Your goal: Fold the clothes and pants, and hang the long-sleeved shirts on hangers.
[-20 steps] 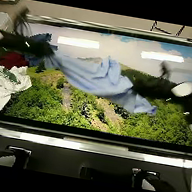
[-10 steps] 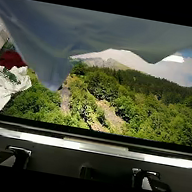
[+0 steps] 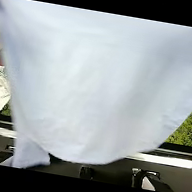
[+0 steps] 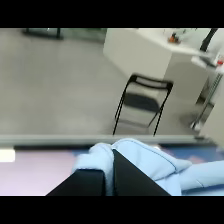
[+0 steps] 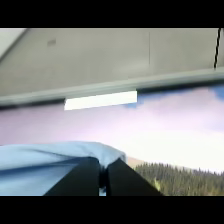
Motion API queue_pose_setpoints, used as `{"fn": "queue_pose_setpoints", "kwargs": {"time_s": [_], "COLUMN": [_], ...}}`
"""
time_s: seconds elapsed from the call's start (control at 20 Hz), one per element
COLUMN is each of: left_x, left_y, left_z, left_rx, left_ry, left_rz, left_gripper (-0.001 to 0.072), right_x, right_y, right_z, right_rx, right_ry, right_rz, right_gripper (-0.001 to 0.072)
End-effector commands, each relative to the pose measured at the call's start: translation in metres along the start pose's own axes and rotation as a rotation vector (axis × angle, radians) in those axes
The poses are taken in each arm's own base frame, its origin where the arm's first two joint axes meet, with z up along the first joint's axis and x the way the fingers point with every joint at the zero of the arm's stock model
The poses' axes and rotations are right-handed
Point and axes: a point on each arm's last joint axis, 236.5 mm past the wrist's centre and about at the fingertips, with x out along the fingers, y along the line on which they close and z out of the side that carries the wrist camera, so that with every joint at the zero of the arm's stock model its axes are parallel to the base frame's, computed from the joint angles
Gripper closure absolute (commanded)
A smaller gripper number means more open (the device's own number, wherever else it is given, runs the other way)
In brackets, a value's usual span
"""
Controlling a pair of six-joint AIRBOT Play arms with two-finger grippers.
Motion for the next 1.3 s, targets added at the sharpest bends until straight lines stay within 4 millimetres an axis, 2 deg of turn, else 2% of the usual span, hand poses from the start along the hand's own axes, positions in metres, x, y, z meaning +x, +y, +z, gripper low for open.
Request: {"fn": "queue_pose_setpoints", "kwargs": {"time_s": [0.0,0.1,0.15,0.25,0.3,0.4,0.45,0.5,0.55,0.6,0.65,0.7,0.75,0.8,0.85,0.9,1.0,1.05,1.1,1.2,1.25], "left_x": [0.089,0.129,0.142,0.161,0.167,0.171,0.169,0.164,0.156,0.141,0.121,0.092,0.06,0.03,0.006,-0.013,-0.042,-0.052,-0.056,-0.058,-0.059], "left_y": [0.064,0.091,0.096,0.098,0.094,0.079,0.072,0.069,0.071,0.08,0.095,0.117,0.137,0.148,0.152,0.152,0.136,0.124,0.11,0.079,0.07], "left_z": [-0.152,-0.232,-0.269,-0.332,-0.358,-0.395,-0.408,-0.415,-0.413,-0.41,-0.407,-0.407,-0.411,-0.419,-0.428,-0.443,-0.483,-0.504,-0.52,-0.541,-0.55], "left_rx": [-0.077,-0.137,-0.172,-0.269,-0.337,-0.454,-0.491,-0.502,-0.493,-0.471,-0.449,-0.428,-0.438,-0.474,-0.525,-0.579,-0.634,-0.647,-0.673,-0.738,-0.757], "left_ry": [0.299,0.42,0.488,0.615,0.666,0.754,0.795,0.836,0.871,0.93,1.01,1.114,1.224,1.325,1.402,1.455,1.528,1.538,1.53,1.509,1.503], "left_rz": [0.097,0.133,0.137,0.128,0.116,0.083,0.069,0.059,0.049,0.043,0.057,0.093,0.131,0.155,0.167,0.175,0.173,0.154,0.121,0.039,0.033], "left_gripper": [0.0685,0.0685,0.0685,0.0685,0.0684,0.0684,0.0683,0.0629,0.0472,0.0148,-0.0008,-0.0009,-0.0009,-0.0008,-0.0007,-0.0005,0.0003,0.0101,0.0137,0.0137,0.0139], "right_x": [0.123,0.176,0.196,0.219,0.224,0.231,0.232,0.232,0.227,0.216,0.197,0.168,0.137,0.102,0.077,0.061,0.047,0.043,0.039,0.034,0.03], "right_y": [-0.055,-0.075,-0.081,-0.083,-0.083,-0.079,-0.078,-0.078,-0.084,-0.097,-0.114,-0.142,-0.173,-0.2,-0.212,-0.215,-0.207,-0.201,-0.197,-0.184,-0.181], "right_z": [-0.122,-0.181,-0.208,-0.251,-0.269,-0.3,-0.309,-0.31,-0.304,-0.295,-0.291,-0.295,-0.306,-0.323,-0.338,-0.355,-0.39,-0.407,-0.422,-0.444,-0.451], "right_rx": [0.227,0.403,0.486,0.604,0.627,0.617,0.598,0.586,0.581,0.566,0.522,0.485,0.475,0.48,0.501,0.535,0.567,0.574,0.591,0.619,0.632], "right_ry": [0.39,0.533,0.594,0.694,0.742,0.825,0.846,0.849,0.845,0.846,0.871,0.936,1.025,1.14,1.228,1.287,1.352,1.368,1.377,1.404,1.421], "right_rz": [0.016,0.024,0.031,0.045,0.044,0.033,0.021,0.015,0.008,-0.004,-0.017,-0.075,-0.171,-0.267,-0.318,-0.335,-0.324,-0.308,-0.301,-0.246,-0.24], "right_gripper": [0.0668,0.0668,0.0668,0.0668,0.0668,0.0668,0.0668,0.0664,0.0577,0.0332,0.0127,0.0093,0.0106,0.0114,0.0115,0.0115,0.0112,0.0104,0.0104,0.0101,0.0101]}}
